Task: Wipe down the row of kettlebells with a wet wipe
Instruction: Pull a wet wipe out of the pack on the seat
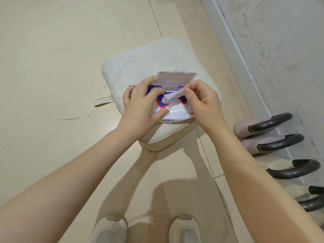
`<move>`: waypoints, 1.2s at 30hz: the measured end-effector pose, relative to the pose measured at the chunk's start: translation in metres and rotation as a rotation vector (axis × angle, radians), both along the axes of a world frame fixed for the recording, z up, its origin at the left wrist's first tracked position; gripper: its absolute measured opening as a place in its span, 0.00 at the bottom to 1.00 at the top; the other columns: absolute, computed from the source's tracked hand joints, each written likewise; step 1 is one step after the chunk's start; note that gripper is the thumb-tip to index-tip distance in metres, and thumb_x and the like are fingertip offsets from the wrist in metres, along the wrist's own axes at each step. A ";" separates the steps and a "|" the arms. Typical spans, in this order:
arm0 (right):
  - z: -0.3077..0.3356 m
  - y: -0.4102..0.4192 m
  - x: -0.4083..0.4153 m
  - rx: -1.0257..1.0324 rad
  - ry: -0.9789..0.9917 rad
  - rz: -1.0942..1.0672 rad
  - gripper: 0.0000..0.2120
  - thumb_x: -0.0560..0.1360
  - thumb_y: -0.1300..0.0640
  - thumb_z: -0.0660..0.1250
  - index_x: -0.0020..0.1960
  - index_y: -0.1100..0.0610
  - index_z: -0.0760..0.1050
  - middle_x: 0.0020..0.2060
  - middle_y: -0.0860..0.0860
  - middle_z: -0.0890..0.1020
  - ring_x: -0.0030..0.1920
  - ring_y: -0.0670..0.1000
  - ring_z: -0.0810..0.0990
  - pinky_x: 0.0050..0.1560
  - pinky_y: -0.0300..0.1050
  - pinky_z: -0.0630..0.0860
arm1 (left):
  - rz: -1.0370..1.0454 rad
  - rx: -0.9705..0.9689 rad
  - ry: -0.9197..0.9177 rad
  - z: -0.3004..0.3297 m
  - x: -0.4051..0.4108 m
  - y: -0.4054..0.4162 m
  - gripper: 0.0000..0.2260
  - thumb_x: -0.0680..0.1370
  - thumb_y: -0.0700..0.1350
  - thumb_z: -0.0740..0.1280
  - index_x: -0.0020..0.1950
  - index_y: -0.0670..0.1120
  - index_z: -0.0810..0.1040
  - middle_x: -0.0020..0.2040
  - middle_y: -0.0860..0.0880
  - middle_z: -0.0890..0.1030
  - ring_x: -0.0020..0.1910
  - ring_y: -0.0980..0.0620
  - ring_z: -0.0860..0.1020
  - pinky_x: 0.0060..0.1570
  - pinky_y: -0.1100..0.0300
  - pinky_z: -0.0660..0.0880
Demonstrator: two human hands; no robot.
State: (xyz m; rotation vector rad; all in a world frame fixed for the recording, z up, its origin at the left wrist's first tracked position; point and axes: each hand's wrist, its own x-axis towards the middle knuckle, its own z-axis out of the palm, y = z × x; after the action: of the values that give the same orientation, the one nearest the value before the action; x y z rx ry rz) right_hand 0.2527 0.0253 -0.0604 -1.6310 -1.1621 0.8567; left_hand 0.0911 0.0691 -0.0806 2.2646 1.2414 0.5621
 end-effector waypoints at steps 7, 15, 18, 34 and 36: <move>0.004 -0.005 0.010 0.057 0.534 -0.363 0.07 0.76 0.57 0.58 0.41 0.52 0.72 0.34 0.48 0.76 0.37 0.48 0.74 0.36 0.41 0.70 | -0.001 0.019 -0.015 -0.002 0.001 -0.006 0.21 0.70 0.52 0.63 0.60 0.45 0.74 0.67 0.47 0.71 0.66 0.47 0.69 0.58 0.58 0.55; 0.002 -0.042 0.031 0.192 1.470 -0.474 0.14 0.67 0.62 0.56 0.23 0.55 0.61 0.13 0.47 0.61 0.13 0.44 0.55 0.14 0.36 0.56 | 0.077 0.121 -0.048 -0.003 0.009 -0.017 0.12 0.68 0.43 0.70 0.49 0.42 0.74 0.65 0.44 0.75 0.62 0.43 0.73 0.53 0.65 0.53; -0.005 -0.056 0.036 0.296 1.575 -0.486 0.14 0.67 0.63 0.56 0.23 0.56 0.62 0.13 0.48 0.57 0.16 0.44 0.51 0.13 0.36 0.59 | 0.054 0.205 -0.047 -0.004 0.011 -0.021 0.11 0.66 0.39 0.71 0.45 0.42 0.73 0.63 0.44 0.77 0.61 0.51 0.68 0.55 0.60 0.56; 0.022 -0.035 0.018 -0.004 0.439 -0.453 0.06 0.79 0.61 0.59 0.43 0.55 0.72 0.37 0.50 0.76 0.35 0.44 0.74 0.37 0.35 0.71 | -0.043 0.311 0.061 0.004 0.028 -0.027 0.06 0.69 0.41 0.66 0.41 0.49 0.82 0.68 0.36 0.71 0.65 0.33 0.71 0.61 0.43 0.63; 0.027 -0.035 0.021 0.071 0.499 -0.484 0.08 0.80 0.61 0.56 0.44 0.55 0.71 0.38 0.50 0.77 0.38 0.44 0.76 0.42 0.38 0.74 | -0.055 0.314 0.080 0.003 0.027 -0.023 0.08 0.69 0.42 0.63 0.38 0.48 0.82 0.67 0.37 0.73 0.63 0.35 0.74 0.60 0.48 0.61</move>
State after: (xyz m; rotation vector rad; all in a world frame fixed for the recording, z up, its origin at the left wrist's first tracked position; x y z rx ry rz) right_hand 0.2733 -0.0097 -0.0331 -1.4371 -0.4209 0.8235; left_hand 0.1181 0.0462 -0.0774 2.5947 1.1937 0.6935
